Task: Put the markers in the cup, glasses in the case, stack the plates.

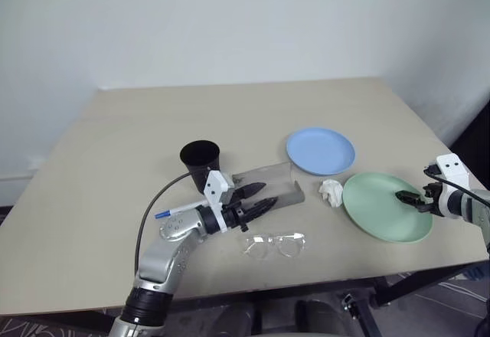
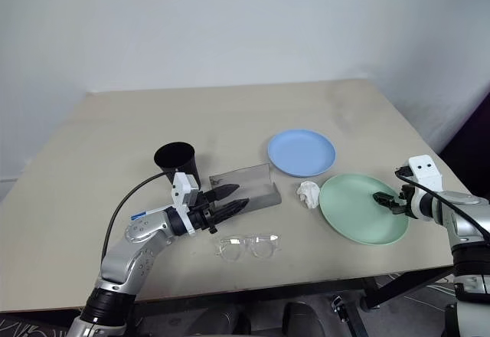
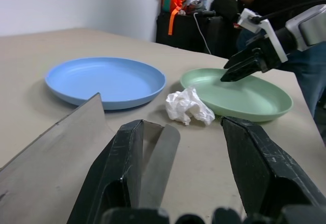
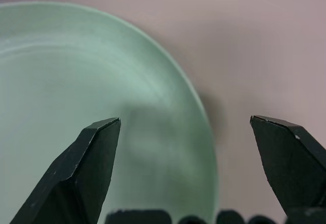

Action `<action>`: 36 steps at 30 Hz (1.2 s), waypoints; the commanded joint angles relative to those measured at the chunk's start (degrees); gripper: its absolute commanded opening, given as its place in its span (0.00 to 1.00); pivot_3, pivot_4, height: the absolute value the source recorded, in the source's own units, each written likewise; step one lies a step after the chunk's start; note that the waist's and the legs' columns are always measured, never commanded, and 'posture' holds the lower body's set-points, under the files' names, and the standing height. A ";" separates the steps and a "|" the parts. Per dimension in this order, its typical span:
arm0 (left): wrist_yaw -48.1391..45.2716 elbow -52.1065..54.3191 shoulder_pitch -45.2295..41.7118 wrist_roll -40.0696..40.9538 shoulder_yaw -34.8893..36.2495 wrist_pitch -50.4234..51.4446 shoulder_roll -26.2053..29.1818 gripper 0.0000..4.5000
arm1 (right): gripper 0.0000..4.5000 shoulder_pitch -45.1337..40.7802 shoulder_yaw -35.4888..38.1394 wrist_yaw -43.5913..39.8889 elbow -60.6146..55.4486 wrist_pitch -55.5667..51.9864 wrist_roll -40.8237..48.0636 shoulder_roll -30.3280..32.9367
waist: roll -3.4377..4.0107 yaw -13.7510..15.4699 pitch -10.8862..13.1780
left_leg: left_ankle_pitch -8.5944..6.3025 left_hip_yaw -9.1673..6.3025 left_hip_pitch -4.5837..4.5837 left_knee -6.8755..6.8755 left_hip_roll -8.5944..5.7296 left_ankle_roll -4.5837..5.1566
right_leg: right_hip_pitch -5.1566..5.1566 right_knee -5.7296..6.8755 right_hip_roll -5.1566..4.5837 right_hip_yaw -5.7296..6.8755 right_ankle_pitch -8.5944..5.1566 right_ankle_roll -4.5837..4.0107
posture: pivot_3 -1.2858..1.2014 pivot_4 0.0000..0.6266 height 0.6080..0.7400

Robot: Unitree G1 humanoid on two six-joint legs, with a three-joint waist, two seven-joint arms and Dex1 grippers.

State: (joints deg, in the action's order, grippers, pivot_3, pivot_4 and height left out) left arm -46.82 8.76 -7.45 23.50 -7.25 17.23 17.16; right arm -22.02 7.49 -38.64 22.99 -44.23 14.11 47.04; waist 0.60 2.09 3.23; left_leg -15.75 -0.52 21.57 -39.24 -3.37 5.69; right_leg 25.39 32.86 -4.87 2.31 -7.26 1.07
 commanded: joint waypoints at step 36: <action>-0.01 2.00 -1.54 0.26 -0.73 -0.14 0.29 0.56 | 0.01 -7.77 13.38 -6.20 7.31 -5.18 12.60 -2.24 | 0.03 -0.26 -0.03 | -0.04 0.21 0.03 -0.44 0.13 -0.07 | -0.10 -0.03 0.02 -0.05 0.17 0.24 | 0.52 0.00 1.00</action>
State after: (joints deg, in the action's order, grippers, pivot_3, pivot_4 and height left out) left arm -46.81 8.76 -7.64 23.43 -8.11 17.39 17.28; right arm -27.42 17.93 -43.56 31.08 -49.01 23.65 44.49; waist 0.63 1.82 3.20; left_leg -15.79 -0.31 21.60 -39.67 -3.24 5.62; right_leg 25.30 32.84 -4.85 2.26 -7.09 1.30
